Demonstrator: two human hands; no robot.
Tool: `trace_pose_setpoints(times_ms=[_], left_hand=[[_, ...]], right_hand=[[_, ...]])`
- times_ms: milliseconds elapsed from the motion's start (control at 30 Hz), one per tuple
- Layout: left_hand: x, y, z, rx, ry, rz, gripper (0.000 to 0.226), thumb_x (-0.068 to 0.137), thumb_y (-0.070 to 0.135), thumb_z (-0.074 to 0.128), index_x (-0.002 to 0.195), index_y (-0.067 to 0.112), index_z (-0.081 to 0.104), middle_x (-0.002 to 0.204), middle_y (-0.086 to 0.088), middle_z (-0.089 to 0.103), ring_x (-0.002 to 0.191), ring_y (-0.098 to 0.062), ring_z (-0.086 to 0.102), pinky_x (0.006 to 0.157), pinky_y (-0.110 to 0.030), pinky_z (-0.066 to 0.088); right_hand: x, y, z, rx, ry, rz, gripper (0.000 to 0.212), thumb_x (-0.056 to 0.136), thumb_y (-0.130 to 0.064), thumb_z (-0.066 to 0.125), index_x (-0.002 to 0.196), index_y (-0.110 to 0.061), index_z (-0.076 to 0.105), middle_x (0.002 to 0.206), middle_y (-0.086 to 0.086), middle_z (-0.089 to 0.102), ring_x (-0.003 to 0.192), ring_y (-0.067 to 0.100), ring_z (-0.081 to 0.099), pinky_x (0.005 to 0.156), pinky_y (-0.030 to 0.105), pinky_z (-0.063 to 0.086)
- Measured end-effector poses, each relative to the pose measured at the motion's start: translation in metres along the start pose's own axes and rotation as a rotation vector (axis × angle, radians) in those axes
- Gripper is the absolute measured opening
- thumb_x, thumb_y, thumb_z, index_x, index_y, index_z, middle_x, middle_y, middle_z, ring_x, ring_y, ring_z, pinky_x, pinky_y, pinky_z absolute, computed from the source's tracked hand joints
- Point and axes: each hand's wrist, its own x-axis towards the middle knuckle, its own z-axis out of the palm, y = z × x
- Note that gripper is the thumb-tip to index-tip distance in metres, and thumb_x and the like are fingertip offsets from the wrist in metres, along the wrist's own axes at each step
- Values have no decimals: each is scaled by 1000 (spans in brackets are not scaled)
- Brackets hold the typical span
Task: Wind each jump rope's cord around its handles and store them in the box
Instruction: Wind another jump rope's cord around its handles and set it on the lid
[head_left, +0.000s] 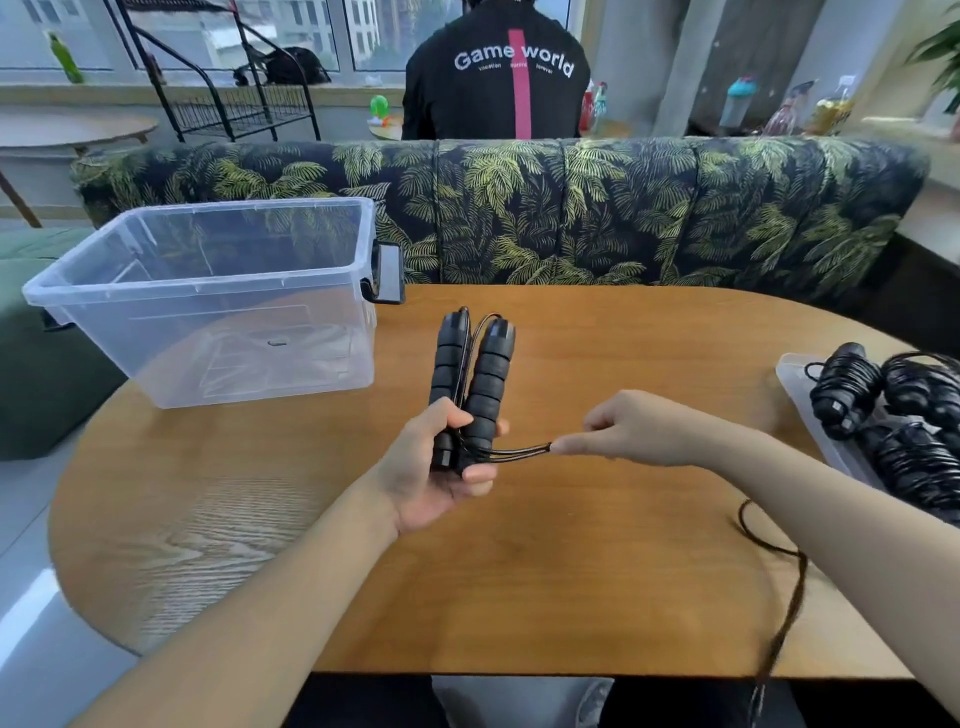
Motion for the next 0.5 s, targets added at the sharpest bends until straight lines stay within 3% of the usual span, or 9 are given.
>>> trace_pose_setpoints(times_ms=[67,133,267,367,500], left_hand=[[2,2,-3,25,-50,-49,40,77,17,55,114,3,53,102,-13,57,47,-16,40,47,-26,27],[3,5,-4,69,-110,-87,44,72,18,59,113,3,58,105,-14,57,48,-16,41,49,-27,24],[3,15,-6,272,-207,-151,54,70,24,60,118,-1,62,85,-16,51,52,-18,44,56,-33,14],[3,24,1,474,-322,-204,66,73,22,56,134,-5,55,81,-13,54,55,-18,47,47,-24,18],[2,32,27,739,-425,-252,54,83,9,46,136,-3,45,75,7,65,55,-19,47,44,-26,15]], right_hand=[[7,3,-3,55,34,11,64,75,-77,62,62,-17,44,55,-6,36,50,11,32,52,28,28],[12,2,-10,103,13,-8,53,84,-67,64,69,-17,53,58,-9,42,52,9,37,54,26,32],[14,7,-23,402,-156,-28,24,97,-42,61,87,-20,65,66,-9,44,60,11,36,56,24,32],[20,4,-28,248,-83,2,24,91,-41,69,74,-25,67,60,-9,47,56,10,38,52,23,32],[34,-4,-37,175,34,12,37,89,-13,67,53,-20,60,53,-12,54,51,6,43,53,23,37]])
